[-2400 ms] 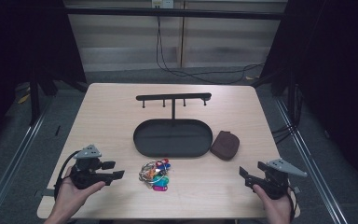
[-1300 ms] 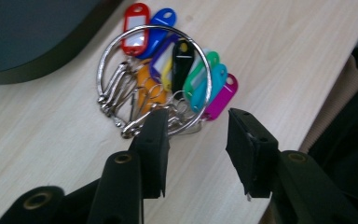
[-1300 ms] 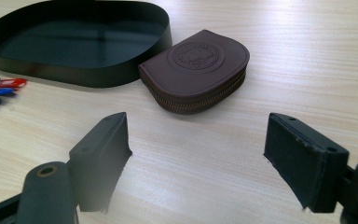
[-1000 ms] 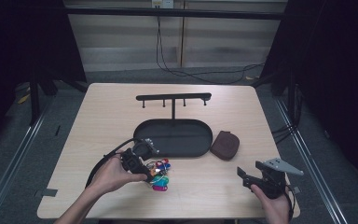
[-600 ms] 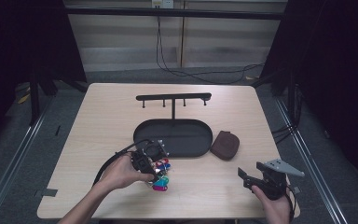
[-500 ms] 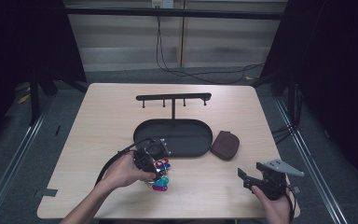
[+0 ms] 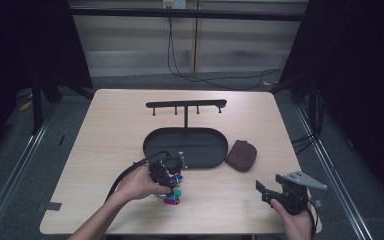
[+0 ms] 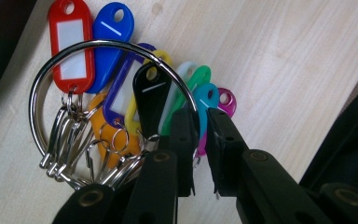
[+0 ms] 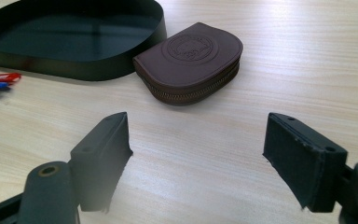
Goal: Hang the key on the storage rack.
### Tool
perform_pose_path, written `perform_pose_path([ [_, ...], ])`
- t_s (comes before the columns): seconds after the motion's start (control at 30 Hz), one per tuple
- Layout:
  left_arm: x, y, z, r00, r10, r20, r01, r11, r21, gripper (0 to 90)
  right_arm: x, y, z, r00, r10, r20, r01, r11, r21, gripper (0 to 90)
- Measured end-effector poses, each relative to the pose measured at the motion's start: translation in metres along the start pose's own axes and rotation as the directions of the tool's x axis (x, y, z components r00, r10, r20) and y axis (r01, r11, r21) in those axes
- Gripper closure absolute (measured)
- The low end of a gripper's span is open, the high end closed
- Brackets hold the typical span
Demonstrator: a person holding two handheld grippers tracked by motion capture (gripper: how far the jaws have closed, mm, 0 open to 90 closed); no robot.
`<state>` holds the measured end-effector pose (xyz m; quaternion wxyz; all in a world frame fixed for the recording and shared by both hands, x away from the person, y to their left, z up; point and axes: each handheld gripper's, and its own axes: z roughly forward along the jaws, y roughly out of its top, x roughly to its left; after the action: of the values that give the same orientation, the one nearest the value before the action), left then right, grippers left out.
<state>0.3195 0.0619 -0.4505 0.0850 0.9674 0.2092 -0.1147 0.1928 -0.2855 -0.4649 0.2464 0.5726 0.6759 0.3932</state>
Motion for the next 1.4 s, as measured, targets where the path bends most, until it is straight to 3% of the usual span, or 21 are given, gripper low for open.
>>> perform_pose_path([
  [0.33,0.002,0.004,0.003,0.9999,-0.006,0.009,0.006,0.9998,0.019,85.7,0.0,0.0,0.0,1.0,0.001,-0.002,-0.001,1.0,0.004,22.8],
  [0.37,0.003,0.005,0.003,0.9999,0.008,0.01,-0.009,0.9994,0.035,85.7,0.0,0.0,0.001,1.0,0.001,-0.001,-0.001,1.0,0.007,22.8],
  [0.43,0.002,0.006,0.004,0.9999,-0.01,0.009,0.009,0.9995,0.029,85.8,0.0,0.0,0.001,1.0,0.003,-0.001,-0.003,1.0,0.01,22.8],
  [0.6,0.002,0.008,0.004,0.9999,-0.006,0.009,0.006,0.9991,0.041,84.0,0.0,0.0,0.001,1.0,0.008,-0.001,-0.008,1.0,0.013,22.9],
  [0.77,-0.002,0.01,0.005,1.0,0.002,-0.01,-0.001,0.998,0.063,86.3,-0.001,0.0,0.002,0.9999,0.011,-0.001,-0.011,1.0,0.017,22.9],
  [0.9,-0.004,0.012,0.005,0.9992,-0.016,-0.038,0.019,0.9976,0.066,86.8,-0.001,0.0,0.002,0.9999,0.013,-0.004,-0.013,1.0,0.017,22.9],
  [1.0,-0.004,0.012,0.004,0.9994,-0.007,-0.035,0.009,0.9972,0.075,87.0,-0.001,-0.001,0.002,0.9999,0.014,-0.005,-0.014,1.0,0.019,23.0],
  [1.3,-0.006,0.01,-0.027,0.9984,0.028,-0.049,-0.025,0.9975,0.066,87.1,-0.002,-0.001,0.002,0.9998,0.02,-0.003,-0.02,1.0,0.019,22.9],
  [1.4,-0.006,0.009,-0.034,0.9979,0.02,-0.061,-0.016,0.9982,0.057,87.2,-0.001,-0.001,0.002,0.9998,0.018,-0.002,-0.018,1.0,0.022,22.9],
])
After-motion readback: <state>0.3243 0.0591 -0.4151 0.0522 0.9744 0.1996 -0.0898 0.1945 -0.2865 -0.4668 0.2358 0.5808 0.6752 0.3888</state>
